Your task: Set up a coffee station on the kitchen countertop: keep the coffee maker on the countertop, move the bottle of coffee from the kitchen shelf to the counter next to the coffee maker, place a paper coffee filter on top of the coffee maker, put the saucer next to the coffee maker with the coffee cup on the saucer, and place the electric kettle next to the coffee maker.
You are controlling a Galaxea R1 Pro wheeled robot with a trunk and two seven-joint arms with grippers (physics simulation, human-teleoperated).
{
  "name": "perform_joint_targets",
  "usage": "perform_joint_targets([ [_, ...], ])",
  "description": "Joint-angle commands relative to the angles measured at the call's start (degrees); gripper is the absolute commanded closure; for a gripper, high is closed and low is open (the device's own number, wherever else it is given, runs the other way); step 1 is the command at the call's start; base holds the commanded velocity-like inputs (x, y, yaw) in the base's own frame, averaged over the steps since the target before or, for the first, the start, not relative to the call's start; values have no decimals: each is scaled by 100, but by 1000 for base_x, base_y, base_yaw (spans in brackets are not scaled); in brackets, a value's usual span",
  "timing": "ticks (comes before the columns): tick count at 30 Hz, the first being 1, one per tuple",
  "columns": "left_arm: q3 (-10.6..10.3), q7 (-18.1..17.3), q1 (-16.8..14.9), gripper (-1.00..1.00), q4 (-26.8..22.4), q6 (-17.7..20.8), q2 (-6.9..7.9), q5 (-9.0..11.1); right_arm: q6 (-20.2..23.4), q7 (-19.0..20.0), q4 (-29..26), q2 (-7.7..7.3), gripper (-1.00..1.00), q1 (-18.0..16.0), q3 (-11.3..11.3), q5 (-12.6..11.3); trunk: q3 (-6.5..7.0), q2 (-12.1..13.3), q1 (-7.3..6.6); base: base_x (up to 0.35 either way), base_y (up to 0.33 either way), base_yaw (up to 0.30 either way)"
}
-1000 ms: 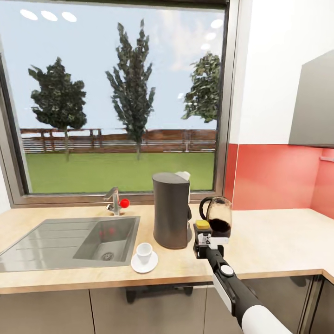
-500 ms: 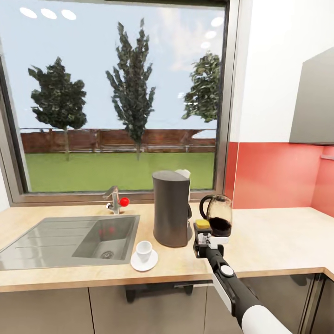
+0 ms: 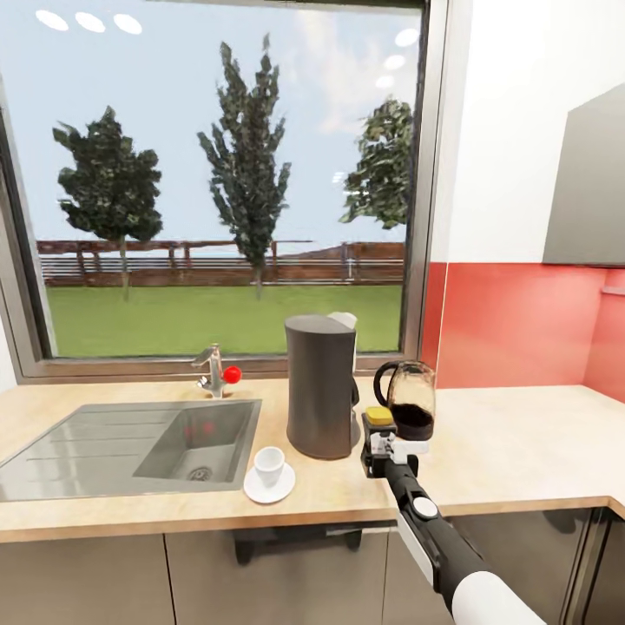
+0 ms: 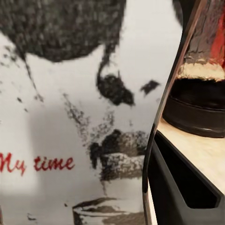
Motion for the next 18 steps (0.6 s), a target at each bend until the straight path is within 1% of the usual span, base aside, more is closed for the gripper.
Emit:
perform_joint_targets([
  [1, -45, -102, 1, -100, 12, -7, 16, 163, -31, -41, 6, -4, 100, -7, 38, -48, -26, -48, 24, 0, 0, 0],
  [4, -52, -213, 1, -100, 39, -8, 35, 306, -46, -41, 6, -4, 100, -7, 38, -48, -80, -168, 90, 0, 0, 0],
  [14, -61, -226, 1, -100, 42, -13, 32, 319, -77, -34, 15, -10, 100, -7, 54, -55, -260, -569, 309, 0, 0, 0],
  [18, -58, -221, 1, -100, 42, -8, 26, 318, -77, -33, 15, -12, 100, -7, 63, -52, -260, -569, 309, 0, 0, 0],
])
